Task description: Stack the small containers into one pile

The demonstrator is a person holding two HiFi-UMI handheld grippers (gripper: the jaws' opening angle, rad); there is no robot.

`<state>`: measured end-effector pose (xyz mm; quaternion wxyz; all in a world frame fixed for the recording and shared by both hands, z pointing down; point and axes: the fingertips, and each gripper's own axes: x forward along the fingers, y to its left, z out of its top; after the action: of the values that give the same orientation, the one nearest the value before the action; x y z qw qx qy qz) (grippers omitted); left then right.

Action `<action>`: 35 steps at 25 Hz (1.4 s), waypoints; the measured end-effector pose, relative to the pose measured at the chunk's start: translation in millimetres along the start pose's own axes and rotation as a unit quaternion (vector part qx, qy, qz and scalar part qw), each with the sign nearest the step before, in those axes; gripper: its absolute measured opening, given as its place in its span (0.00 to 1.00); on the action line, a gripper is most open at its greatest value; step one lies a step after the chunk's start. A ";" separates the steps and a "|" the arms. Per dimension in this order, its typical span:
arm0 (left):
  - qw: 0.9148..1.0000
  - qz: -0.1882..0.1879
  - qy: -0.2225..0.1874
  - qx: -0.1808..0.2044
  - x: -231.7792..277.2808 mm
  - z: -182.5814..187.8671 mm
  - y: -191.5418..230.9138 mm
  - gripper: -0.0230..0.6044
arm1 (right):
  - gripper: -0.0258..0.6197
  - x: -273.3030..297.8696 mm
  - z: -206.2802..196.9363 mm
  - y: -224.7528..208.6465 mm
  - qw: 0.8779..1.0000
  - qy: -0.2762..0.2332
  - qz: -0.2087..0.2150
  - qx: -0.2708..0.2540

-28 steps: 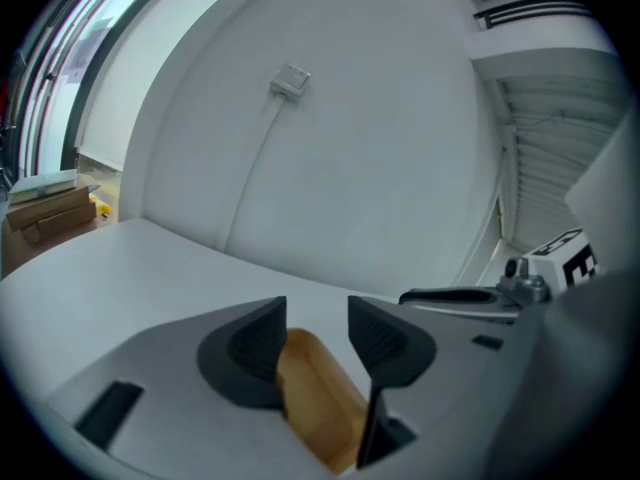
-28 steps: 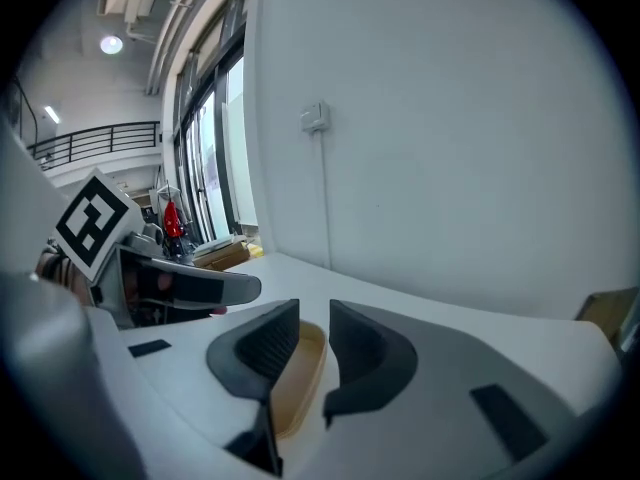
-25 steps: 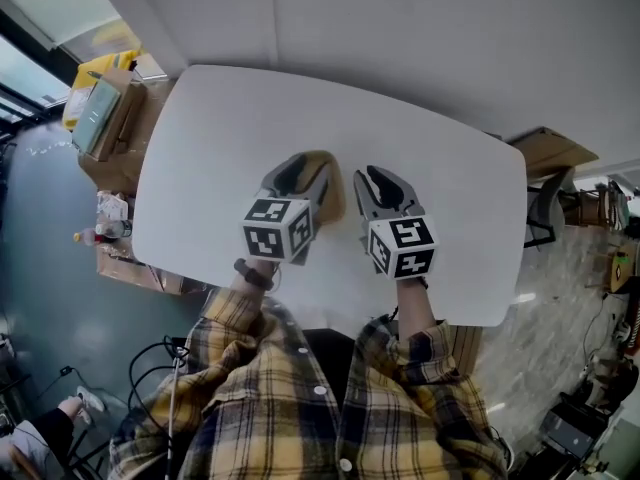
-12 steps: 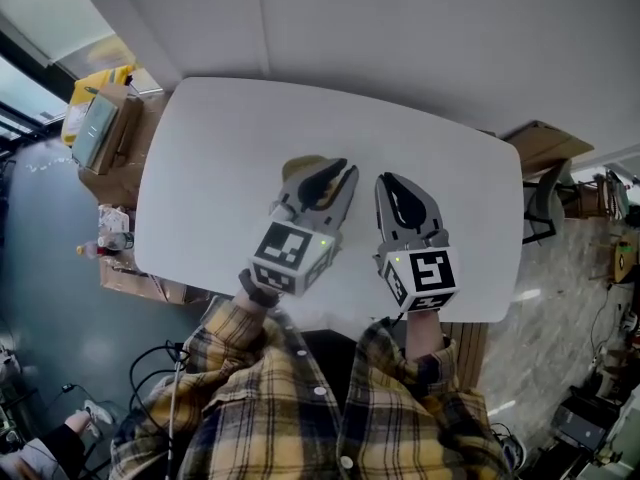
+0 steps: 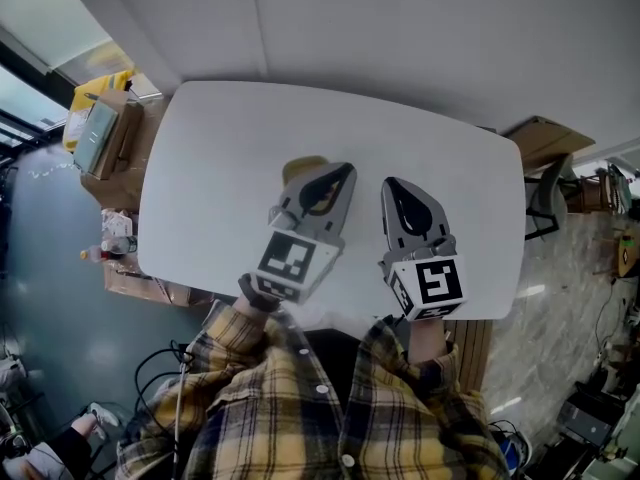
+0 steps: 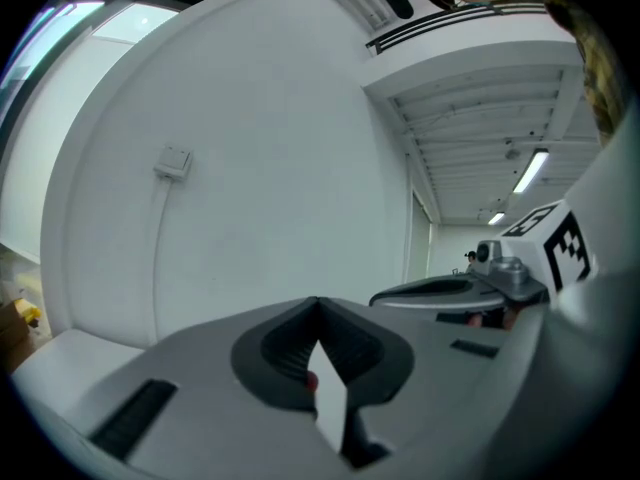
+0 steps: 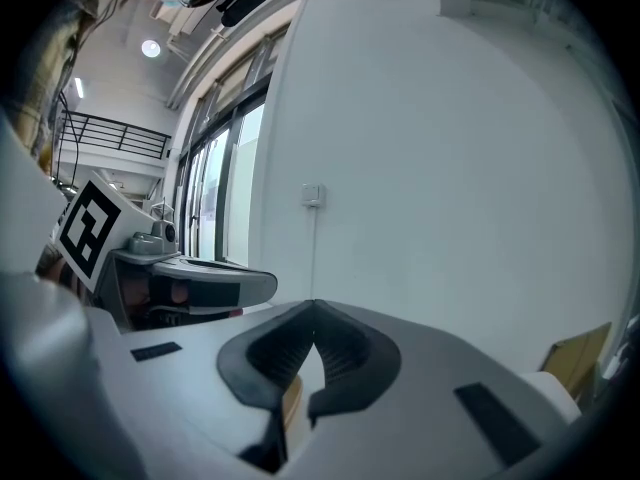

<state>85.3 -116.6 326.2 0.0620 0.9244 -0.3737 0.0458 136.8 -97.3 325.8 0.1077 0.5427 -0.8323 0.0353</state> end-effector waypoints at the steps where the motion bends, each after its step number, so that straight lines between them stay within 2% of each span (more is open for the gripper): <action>1: 1.000 -0.002 -0.001 0.002 -0.3 1.0 -0.8 0.07 | 0.06 -0.9 1.9 0.3 1.000 -0.002 0.002 0.001; 7: 1.000 -0.004 -0.007 0.018 -1.2 7.4 -3.0 0.07 | 0.06 -1.1 8.1 2.3 1.000 -0.011 0.013 0.003; 17: 1.000 0.002 -0.007 0.019 -3.1 12.5 -0.2 0.07 | 0.06 3.6 15.7 7.4 0.999 -0.020 0.032 -0.004; 31: 1.000 0.010 -0.011 0.021 -6.3 11.2 6.0 0.06 | 0.06 4.9 10.3 5.0 0.999 -0.014 0.032 -0.002; 35: 0.999 0.002 -0.009 0.033 -3.7 13.8 3.9 0.07 | 0.06 3.4 11.0 5.0 0.999 -0.014 0.034 -0.005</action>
<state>80.5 -118.9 312.4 0.0282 0.9254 -0.3745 0.0498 129.4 -100.2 316.1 0.0979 0.5135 -0.8520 0.0272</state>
